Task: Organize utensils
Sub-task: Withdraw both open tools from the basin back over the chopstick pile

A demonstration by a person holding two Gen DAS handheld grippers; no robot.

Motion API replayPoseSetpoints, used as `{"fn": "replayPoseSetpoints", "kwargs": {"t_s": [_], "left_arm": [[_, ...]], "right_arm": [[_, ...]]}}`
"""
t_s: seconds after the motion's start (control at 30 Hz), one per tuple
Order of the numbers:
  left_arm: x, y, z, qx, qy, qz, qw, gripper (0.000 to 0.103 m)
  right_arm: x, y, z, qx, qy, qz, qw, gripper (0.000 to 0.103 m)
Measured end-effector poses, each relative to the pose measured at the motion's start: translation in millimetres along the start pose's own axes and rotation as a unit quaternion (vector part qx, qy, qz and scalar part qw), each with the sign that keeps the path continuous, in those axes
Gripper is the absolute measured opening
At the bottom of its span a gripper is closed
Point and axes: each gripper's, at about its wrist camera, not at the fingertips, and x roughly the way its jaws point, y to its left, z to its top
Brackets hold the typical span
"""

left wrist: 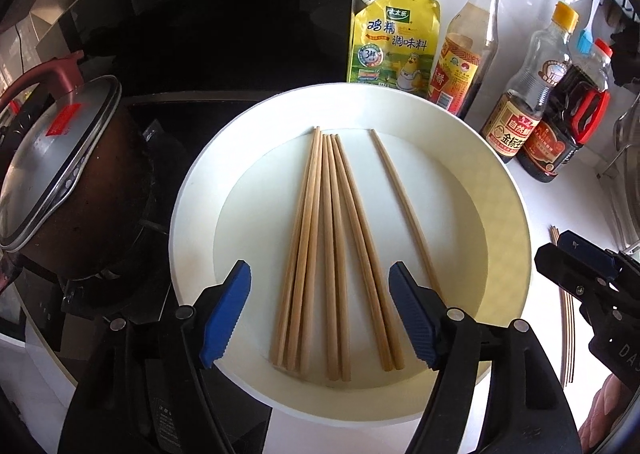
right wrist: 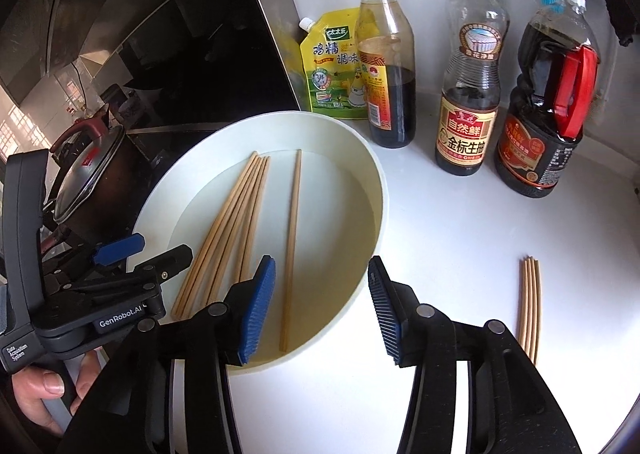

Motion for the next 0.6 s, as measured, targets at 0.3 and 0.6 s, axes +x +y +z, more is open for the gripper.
{"fn": "replayPoseSetpoints", "kwargs": {"t_s": [0.3, 0.6], "left_arm": [[-13, -22, 1, 0.024, -0.016, -0.008, 0.9995, 0.073], [-19, -52, -13, 0.05, -0.021, -0.02, 0.9983, 0.073]], "right_arm": [[-25, -26, -14, 0.029, -0.027, -0.026, 0.999, 0.046], [-61, -63, -40, 0.059, -0.061, -0.051, 0.995, 0.049]]}}
